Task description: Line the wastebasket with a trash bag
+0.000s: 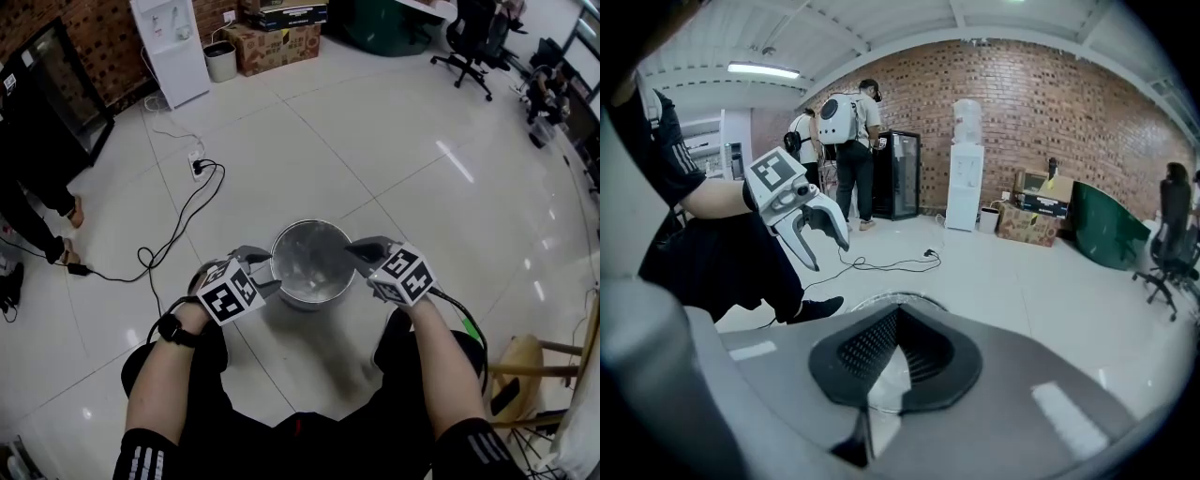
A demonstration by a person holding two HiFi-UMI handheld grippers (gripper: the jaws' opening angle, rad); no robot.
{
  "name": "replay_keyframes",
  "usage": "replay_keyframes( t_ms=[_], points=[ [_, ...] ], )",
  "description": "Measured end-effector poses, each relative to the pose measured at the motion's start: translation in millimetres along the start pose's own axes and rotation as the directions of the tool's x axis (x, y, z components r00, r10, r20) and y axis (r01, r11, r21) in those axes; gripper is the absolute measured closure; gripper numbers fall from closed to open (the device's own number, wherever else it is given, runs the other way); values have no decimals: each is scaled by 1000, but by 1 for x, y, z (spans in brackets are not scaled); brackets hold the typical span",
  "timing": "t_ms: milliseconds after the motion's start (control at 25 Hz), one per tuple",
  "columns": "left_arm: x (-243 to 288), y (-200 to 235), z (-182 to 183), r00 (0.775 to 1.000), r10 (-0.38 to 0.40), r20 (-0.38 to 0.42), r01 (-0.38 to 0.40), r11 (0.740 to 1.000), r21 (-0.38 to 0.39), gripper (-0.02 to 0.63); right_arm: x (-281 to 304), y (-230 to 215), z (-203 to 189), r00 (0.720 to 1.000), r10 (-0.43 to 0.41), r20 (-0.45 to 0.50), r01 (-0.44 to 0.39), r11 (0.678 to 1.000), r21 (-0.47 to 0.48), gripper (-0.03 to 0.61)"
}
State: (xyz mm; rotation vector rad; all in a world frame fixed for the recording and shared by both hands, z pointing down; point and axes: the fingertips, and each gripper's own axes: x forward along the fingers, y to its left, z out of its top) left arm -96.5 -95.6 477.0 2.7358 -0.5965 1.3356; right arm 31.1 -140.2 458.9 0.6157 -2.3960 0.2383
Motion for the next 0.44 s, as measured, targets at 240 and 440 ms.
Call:
replay_keyframes(
  t_ms=[240,440],
  points=[
    [-1,3,18,999,22,24,-22,1000,10,393,1,7,1,1000,14,-3,-14,1000,-17,572],
    [1,4,19,999,32,12,-33,999,26,403,4,12,7,1000,27,1,-27,999,-35,572]
  ],
)
